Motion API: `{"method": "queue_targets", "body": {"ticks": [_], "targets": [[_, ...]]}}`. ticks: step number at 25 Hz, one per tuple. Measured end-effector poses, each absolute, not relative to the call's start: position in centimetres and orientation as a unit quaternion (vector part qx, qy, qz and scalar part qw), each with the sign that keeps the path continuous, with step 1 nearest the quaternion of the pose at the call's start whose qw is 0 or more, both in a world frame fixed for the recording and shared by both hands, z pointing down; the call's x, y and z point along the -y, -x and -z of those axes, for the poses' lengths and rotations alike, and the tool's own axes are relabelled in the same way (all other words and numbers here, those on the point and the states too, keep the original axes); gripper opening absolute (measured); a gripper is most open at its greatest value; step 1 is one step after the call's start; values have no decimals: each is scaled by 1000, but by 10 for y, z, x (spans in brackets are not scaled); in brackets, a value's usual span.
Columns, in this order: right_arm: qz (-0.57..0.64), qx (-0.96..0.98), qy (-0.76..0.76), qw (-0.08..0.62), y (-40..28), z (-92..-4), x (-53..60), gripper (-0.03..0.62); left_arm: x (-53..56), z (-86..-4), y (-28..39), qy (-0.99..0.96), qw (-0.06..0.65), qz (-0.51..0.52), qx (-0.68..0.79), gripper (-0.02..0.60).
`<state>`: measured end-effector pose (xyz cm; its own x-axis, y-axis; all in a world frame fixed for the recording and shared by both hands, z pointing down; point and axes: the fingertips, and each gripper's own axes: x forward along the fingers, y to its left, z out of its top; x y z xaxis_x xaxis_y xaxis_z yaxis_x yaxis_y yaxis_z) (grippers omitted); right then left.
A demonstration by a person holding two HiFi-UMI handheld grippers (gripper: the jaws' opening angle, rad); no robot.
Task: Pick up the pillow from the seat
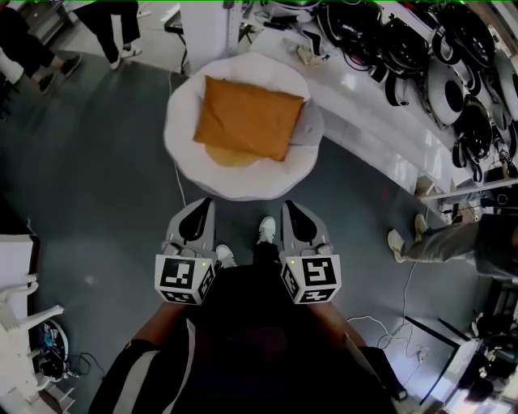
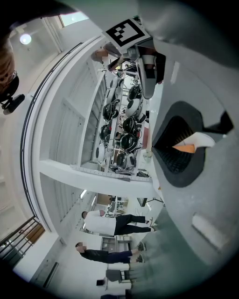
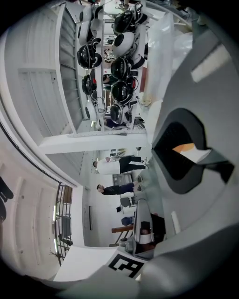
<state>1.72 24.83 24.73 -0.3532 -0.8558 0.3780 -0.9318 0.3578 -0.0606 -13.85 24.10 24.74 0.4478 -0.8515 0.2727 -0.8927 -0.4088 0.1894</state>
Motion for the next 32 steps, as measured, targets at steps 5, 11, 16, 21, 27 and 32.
{"method": "queue_targets", "body": {"ticks": [5, 11, 16, 21, 27, 32], "targets": [[-146, 817, -540, 142, -26, -257, -218, 3, -213, -251, 132, -828, 156, -75, 533, -2], [-163, 821, -526, 149, -43, -271, -159, 2, -161, -258, 116, -818, 166, -85, 544, -2], [-167, 827, -514, 154, -60, -280, -111, 3, -114, -257, 92, -817, 165, -89, 546, -2], [-166, 835, -503, 154, -76, -281, -71, 3, -76, -260, 67, -815, 169, -98, 546, -2], [-172, 840, -491, 156, -94, -288, -36, 3, -44, -257, 48, -807, 166, -102, 557, -2], [-175, 841, -489, 149, -99, -286, -14, 3, -31, -257, 49, -801, 167, -110, 565, -2]]}}
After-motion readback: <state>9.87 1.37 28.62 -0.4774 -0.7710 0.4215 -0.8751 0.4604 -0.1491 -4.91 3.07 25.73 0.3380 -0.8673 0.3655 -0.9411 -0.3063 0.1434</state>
